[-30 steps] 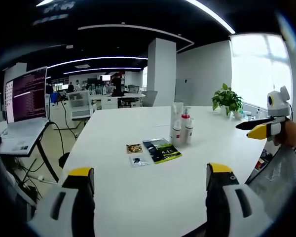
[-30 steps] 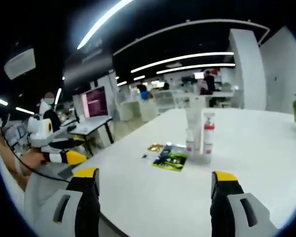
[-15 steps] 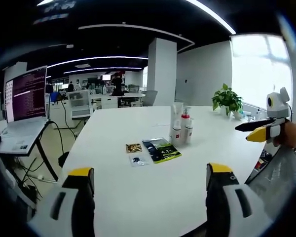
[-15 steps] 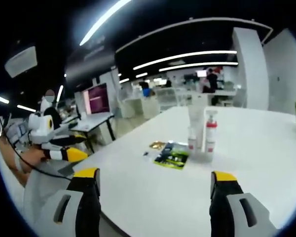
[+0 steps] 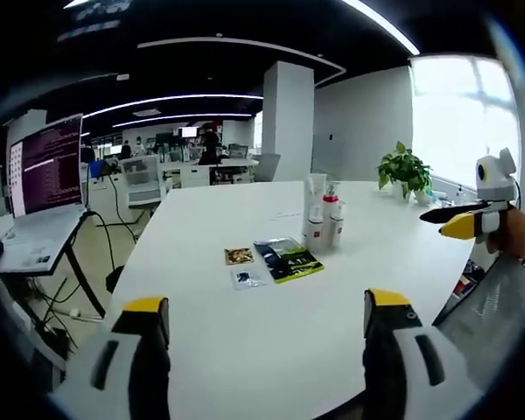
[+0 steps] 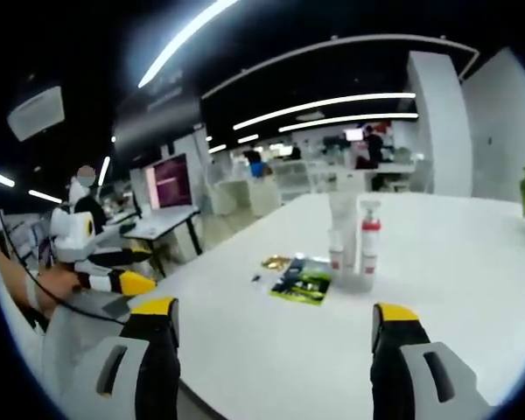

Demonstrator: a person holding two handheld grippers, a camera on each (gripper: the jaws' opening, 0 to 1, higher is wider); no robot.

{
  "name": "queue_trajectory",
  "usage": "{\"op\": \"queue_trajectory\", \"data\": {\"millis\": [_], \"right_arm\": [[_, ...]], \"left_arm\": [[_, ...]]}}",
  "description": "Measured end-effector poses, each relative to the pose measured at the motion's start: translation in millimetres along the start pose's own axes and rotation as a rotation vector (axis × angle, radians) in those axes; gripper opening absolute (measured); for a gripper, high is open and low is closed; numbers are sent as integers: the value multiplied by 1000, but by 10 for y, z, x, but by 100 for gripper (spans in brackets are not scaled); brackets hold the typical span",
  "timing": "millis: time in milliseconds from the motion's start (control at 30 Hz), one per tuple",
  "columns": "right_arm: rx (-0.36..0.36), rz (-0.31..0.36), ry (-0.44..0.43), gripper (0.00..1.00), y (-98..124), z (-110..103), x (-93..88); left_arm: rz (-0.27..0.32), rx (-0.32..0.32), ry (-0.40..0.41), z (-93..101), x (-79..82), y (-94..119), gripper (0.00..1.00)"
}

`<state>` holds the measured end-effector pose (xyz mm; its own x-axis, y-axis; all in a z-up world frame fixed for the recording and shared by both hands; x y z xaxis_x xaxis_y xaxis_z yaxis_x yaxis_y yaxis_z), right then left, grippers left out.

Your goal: Arrange the skincare products in the storage area until every visible bottle or jar stands upright without overlapping.

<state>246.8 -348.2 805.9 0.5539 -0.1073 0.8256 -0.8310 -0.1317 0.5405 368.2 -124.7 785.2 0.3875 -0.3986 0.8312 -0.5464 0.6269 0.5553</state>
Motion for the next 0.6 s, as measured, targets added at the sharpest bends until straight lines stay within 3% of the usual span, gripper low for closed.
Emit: {"op": "queue_trajectory", "data": {"millis": [133, 300, 433, 600], "right_arm": [[5, -3, 17, 92, -18, -28, 6], [11, -9, 18, 91, -24, -38, -4], [7, -4, 22, 91, -15, -40, 4], [5, 1, 22, 91, -7, -28, 9]], "left_arm": [[0, 11, 14, -44, 0, 1, 87], [-7, 31, -74, -8, -8, 5, 86], [-7, 18, -101, 24, -4, 14, 82], [18, 16, -88, 14, 36, 26, 86]]}}
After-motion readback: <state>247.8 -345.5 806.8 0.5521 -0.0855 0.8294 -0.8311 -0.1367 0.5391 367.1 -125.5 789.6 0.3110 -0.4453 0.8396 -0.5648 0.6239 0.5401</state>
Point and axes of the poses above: the point that each gripper's makers call its tool centre point, and the gripper's own axes: y roughly backward along the fingers, z roughly to its right, x roughly out of its top, the point moved 2 cm from there along y, roughly backward along the fingers, and after that the axes turned 15 degrees about -z, right-handed, at the moved point
